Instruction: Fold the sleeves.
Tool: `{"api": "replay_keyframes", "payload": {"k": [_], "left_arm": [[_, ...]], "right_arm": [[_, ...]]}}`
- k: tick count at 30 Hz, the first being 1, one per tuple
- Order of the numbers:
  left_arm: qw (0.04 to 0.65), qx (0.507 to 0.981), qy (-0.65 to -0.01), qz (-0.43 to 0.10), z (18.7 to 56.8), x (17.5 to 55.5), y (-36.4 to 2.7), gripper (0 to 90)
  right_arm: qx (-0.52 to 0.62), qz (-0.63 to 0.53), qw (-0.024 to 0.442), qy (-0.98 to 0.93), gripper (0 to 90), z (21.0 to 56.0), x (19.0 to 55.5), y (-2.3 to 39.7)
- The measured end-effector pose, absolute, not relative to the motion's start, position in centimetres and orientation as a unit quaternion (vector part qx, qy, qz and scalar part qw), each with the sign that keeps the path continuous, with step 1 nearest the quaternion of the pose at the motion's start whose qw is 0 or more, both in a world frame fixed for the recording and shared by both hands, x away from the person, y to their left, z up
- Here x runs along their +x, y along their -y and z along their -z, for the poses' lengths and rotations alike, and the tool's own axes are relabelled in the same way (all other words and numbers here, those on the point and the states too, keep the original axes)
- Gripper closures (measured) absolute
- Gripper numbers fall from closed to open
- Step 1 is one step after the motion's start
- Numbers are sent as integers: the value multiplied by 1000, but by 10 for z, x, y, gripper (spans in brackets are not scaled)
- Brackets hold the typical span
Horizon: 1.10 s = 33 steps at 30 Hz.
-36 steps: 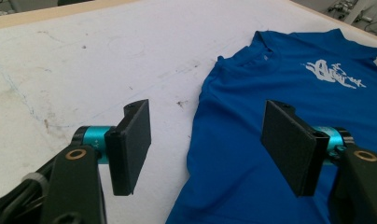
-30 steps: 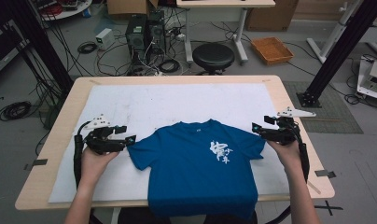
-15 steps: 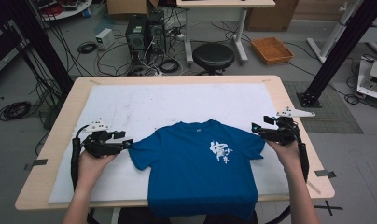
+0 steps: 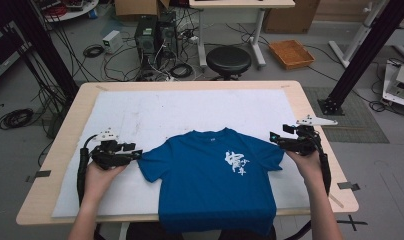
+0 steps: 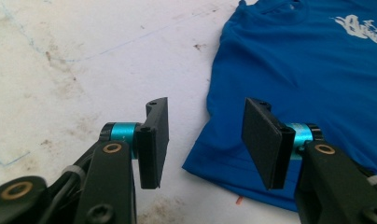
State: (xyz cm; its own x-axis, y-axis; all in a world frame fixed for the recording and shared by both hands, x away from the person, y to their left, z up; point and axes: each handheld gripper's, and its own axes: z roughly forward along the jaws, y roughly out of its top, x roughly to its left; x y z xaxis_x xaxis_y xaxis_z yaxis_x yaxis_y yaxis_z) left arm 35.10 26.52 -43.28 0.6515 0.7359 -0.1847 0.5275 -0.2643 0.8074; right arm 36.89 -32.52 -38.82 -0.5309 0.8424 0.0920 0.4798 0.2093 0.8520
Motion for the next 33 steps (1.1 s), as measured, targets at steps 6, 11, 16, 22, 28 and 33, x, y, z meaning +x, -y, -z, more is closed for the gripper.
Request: {"api": "replay_keyframes", "payload": {"k": [6, 11, 16, 22, 28, 33], "left_arm": [[446, 784, -418, -109, 434, 352, -265, 585], [440, 783, -426, -106, 436, 354, -267, 608], [424, 792, -431, -83, 440, 356, -264, 628], [414, 796, -436, -68, 443, 357, -262, 678], [415, 798, -434, -59, 446, 357, -262, 845], [428, 795, -425, -55, 443, 355, -261, 871]], "right_arm": [[443, -448, 202, -749, 329, 388, 369, 326], [444, -447, 200, -750, 329, 389, 369, 325], [442, -447, 200, -751, 330, 389, 369, 324], [444, -446, 200, -751, 332, 389, 370, 325], [445, -448, 200, -749, 332, 388, 370, 326], [445, -450, 199, -748, 332, 388, 369, 326]]}}
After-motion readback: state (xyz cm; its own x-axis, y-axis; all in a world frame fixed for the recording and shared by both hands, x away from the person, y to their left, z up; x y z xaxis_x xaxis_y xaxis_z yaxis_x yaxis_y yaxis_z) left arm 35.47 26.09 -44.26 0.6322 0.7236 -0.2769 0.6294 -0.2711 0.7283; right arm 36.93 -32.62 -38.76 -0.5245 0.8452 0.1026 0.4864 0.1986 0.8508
